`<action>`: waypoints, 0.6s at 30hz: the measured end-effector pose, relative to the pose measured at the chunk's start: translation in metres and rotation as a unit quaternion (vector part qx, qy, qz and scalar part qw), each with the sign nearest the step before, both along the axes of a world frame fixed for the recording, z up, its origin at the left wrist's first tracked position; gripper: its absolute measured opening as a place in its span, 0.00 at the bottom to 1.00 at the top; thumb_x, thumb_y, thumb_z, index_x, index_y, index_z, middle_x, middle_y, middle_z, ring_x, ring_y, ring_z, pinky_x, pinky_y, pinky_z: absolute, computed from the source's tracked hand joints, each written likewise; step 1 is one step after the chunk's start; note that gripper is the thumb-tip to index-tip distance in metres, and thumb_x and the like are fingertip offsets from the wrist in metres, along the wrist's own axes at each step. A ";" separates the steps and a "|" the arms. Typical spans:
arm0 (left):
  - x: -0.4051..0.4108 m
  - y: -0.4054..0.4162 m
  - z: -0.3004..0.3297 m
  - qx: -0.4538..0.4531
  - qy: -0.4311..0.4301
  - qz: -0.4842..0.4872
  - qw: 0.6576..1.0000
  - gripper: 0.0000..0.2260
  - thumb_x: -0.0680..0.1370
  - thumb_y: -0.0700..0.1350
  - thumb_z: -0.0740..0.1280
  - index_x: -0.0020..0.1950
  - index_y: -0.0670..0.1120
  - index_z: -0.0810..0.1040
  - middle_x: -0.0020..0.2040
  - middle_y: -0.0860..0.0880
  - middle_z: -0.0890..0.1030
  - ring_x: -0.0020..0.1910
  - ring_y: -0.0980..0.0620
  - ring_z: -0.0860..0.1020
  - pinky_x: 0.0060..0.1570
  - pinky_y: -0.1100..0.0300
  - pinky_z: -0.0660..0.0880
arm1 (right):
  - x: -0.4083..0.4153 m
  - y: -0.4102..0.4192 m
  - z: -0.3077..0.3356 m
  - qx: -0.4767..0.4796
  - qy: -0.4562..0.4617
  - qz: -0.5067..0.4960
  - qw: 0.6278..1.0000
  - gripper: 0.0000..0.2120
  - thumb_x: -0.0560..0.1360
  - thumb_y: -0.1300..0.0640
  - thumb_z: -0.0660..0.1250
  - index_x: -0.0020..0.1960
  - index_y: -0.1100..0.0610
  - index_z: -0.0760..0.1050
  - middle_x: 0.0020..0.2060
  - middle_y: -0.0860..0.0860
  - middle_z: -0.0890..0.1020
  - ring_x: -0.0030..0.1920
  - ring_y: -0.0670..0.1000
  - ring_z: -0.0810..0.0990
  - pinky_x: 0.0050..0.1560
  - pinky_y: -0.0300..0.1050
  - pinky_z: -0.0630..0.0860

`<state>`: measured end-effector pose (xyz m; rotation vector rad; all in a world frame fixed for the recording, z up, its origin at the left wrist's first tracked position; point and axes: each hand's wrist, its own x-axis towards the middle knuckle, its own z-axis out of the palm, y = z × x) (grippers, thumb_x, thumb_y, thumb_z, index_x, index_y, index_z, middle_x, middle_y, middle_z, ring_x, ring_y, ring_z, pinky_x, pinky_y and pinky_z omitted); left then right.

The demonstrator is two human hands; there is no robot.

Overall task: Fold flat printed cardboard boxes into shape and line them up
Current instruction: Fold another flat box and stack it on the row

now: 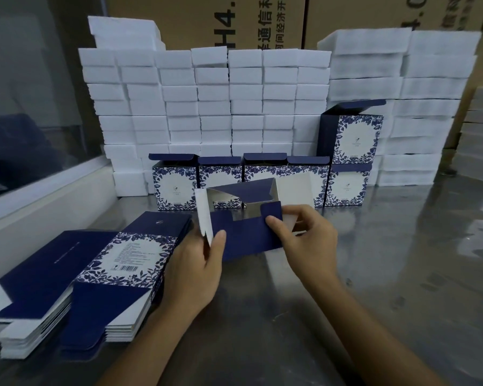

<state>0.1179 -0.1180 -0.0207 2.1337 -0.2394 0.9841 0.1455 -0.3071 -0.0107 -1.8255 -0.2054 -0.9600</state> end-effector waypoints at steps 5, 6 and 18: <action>0.003 0.000 -0.001 0.021 -0.012 -0.014 1.000 0.24 0.82 0.53 0.57 0.28 0.50 0.57 0.20 0.54 0.59 0.23 0.54 0.68 0.24 0.67 0.58 | 0.002 0.000 -0.005 0.002 -0.012 -0.023 1.000 0.17 0.70 0.57 0.78 0.40 0.42 0.70 0.38 0.39 0.79 0.39 0.43 0.78 0.38 0.38 0.73; 0.003 0.000 -0.001 0.015 -0.009 -0.020 1.000 0.23 0.80 0.53 0.58 0.27 0.49 0.58 0.20 0.53 0.60 0.22 0.54 0.69 0.24 0.67 0.60 | 0.002 0.001 -0.006 -0.001 -0.011 -0.024 1.000 0.16 0.71 0.57 0.78 0.38 0.44 0.71 0.38 0.41 0.79 0.39 0.44 0.77 0.39 0.40 0.73; -0.002 -0.016 0.003 -0.235 0.101 -0.037 0.966 0.19 0.80 0.43 0.66 0.28 0.44 0.74 0.26 0.45 0.79 0.25 0.51 0.80 0.22 0.72 0.69 | -0.004 0.017 -0.009 -0.001 0.080 -0.042 0.996 0.26 0.77 0.45 0.69 0.26 0.57 0.68 0.23 0.52 0.71 0.28 0.53 0.70 0.33 0.51 0.70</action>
